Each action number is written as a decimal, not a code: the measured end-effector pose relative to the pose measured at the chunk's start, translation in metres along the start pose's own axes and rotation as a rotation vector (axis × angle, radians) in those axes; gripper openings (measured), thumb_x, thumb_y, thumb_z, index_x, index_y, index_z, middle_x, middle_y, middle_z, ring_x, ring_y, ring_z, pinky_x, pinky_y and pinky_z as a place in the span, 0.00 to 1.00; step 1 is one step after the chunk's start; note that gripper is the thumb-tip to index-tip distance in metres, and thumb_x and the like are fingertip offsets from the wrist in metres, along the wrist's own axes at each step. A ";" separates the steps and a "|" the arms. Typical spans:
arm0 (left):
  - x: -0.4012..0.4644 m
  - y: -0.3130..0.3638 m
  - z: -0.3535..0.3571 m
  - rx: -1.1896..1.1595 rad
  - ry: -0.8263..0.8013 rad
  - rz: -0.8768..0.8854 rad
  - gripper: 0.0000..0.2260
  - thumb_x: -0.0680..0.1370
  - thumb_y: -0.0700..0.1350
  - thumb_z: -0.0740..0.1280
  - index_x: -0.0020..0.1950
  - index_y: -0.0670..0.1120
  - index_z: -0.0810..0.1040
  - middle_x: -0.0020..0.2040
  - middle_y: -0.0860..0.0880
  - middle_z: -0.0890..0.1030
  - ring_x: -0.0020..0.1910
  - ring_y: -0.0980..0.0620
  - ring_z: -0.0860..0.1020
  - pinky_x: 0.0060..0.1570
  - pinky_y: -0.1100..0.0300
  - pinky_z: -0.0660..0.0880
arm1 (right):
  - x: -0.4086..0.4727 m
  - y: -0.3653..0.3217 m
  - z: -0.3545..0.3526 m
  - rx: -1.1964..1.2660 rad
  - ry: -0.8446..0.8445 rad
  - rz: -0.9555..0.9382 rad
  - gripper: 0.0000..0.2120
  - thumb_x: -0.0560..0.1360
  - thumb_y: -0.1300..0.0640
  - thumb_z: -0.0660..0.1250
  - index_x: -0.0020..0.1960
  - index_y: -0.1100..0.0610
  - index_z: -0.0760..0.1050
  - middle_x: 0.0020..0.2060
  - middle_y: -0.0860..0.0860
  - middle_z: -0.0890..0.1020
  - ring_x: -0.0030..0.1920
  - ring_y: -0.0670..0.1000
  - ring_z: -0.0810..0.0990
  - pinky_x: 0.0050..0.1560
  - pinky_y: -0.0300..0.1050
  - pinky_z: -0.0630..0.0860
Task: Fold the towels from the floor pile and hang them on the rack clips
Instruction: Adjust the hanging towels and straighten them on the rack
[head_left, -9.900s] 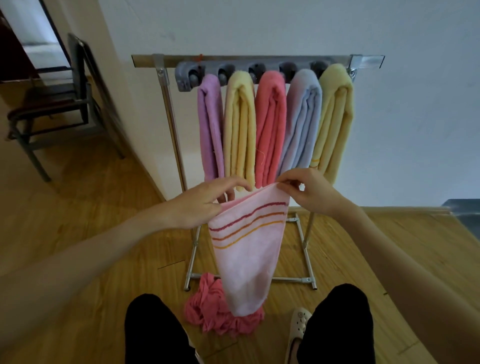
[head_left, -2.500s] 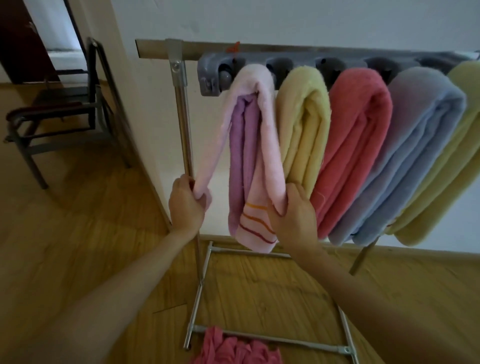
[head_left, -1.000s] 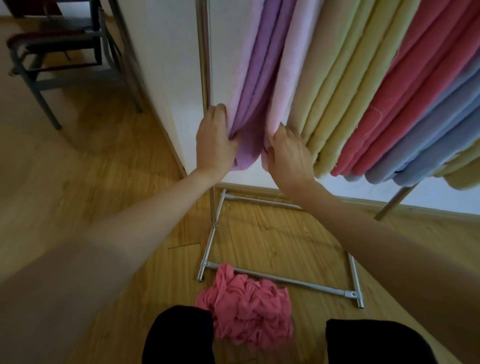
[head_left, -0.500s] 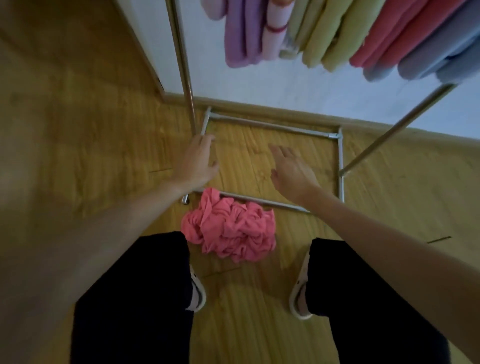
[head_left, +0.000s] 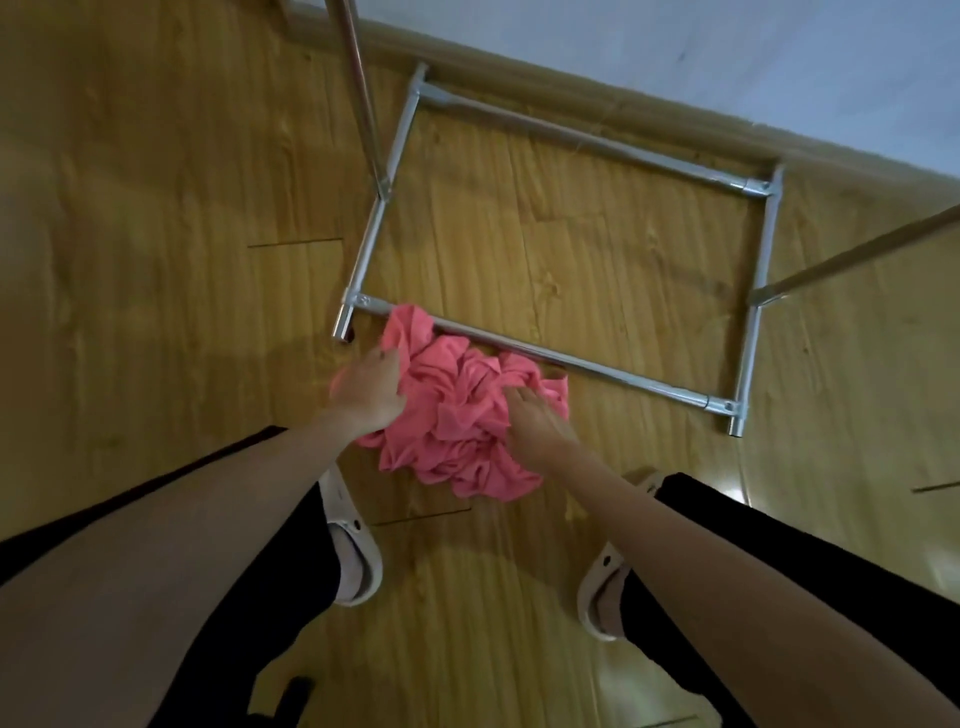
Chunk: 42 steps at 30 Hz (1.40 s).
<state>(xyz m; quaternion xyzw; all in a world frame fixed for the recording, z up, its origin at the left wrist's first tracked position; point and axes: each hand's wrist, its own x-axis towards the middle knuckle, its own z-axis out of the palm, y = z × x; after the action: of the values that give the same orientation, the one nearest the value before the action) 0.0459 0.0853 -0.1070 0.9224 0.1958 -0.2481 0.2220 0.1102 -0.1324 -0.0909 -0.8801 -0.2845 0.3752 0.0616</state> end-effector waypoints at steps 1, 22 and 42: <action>0.007 -0.005 0.005 0.022 0.004 0.005 0.16 0.75 0.44 0.65 0.62 0.41 0.71 0.58 0.41 0.75 0.54 0.40 0.76 0.52 0.46 0.74 | 0.009 -0.002 0.006 -0.003 -0.004 -0.008 0.26 0.74 0.66 0.58 0.72 0.63 0.59 0.69 0.60 0.67 0.68 0.60 0.67 0.63 0.51 0.66; 0.091 -0.009 -0.028 0.052 0.102 0.386 0.03 0.75 0.38 0.67 0.48 0.43 0.77 0.45 0.48 0.79 0.50 0.45 0.76 0.48 0.54 0.68 | 0.103 -0.033 0.028 0.268 0.139 -0.083 0.28 0.74 0.58 0.67 0.71 0.62 0.63 0.63 0.62 0.72 0.64 0.62 0.70 0.61 0.55 0.70; -0.187 0.120 -0.198 -0.969 0.049 0.291 0.06 0.78 0.38 0.65 0.43 0.47 0.74 0.36 0.52 0.79 0.33 0.61 0.76 0.33 0.70 0.71 | -0.146 -0.085 -0.137 0.586 0.508 -0.344 0.08 0.74 0.61 0.69 0.52 0.62 0.79 0.47 0.54 0.83 0.45 0.51 0.80 0.49 0.49 0.77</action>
<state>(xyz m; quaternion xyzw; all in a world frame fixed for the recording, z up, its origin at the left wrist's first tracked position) 0.0262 0.0398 0.1864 0.7368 0.1629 -0.0735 0.6520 0.0855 -0.1278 0.1254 -0.8295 -0.2845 0.1957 0.4390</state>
